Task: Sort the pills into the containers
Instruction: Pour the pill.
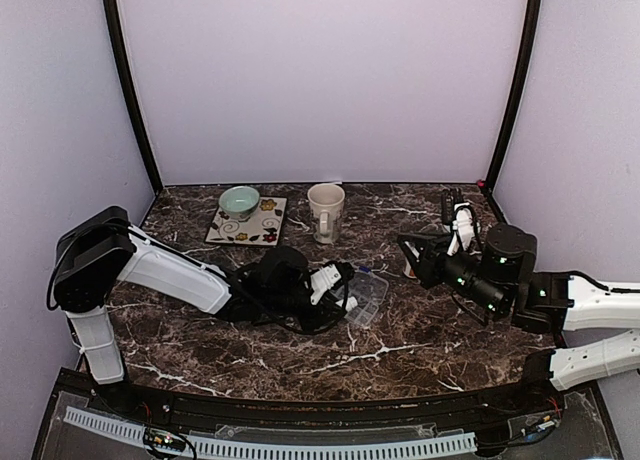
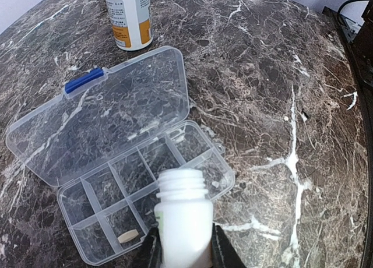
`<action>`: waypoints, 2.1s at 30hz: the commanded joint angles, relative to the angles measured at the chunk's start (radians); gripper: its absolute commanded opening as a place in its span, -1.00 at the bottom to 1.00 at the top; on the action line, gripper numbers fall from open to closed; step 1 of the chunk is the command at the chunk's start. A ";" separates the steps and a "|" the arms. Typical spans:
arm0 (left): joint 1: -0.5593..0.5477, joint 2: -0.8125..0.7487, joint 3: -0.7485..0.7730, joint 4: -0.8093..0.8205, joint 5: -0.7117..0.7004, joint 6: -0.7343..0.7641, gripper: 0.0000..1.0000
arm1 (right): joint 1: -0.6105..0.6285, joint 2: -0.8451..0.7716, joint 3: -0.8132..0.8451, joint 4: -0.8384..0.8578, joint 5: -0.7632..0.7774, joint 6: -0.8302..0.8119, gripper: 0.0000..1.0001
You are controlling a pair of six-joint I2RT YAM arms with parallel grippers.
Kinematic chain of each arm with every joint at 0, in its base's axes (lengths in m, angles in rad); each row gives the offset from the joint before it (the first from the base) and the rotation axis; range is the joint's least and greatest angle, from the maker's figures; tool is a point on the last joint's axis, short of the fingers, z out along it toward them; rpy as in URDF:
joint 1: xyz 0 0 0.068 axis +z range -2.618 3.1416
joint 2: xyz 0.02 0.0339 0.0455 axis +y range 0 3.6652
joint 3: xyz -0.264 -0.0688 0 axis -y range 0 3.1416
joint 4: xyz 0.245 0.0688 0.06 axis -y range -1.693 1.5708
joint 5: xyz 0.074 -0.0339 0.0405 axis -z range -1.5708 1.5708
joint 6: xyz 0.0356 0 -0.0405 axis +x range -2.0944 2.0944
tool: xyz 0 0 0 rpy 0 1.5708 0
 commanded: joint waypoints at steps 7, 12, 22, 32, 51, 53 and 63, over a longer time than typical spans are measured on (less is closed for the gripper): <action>-0.003 0.010 0.047 -0.060 -0.012 -0.009 -1.00 | -0.009 -0.010 -0.014 0.036 -0.004 0.013 -1.00; -0.004 0.016 0.059 -0.084 -0.014 -0.005 -1.00 | -0.011 -0.011 -0.014 0.035 -0.004 0.015 -1.00; -0.003 0.019 0.079 -0.123 -0.021 0.001 -1.00 | -0.012 -0.012 -0.016 0.033 -0.005 0.019 -1.00; -0.004 0.031 0.107 -0.181 -0.022 0.011 -1.00 | -0.014 -0.020 -0.023 0.033 -0.004 0.024 -1.00; -0.004 0.036 0.140 -0.251 -0.022 0.020 -1.00 | -0.015 -0.027 -0.027 0.032 -0.004 0.029 -1.00; -0.004 0.036 0.142 -0.260 -0.023 0.021 -1.00 | -0.015 -0.027 -0.025 0.030 -0.004 0.028 -1.00; -0.004 0.042 0.168 -0.298 -0.022 0.031 -1.00 | -0.015 -0.023 -0.022 0.031 -0.006 0.030 -1.00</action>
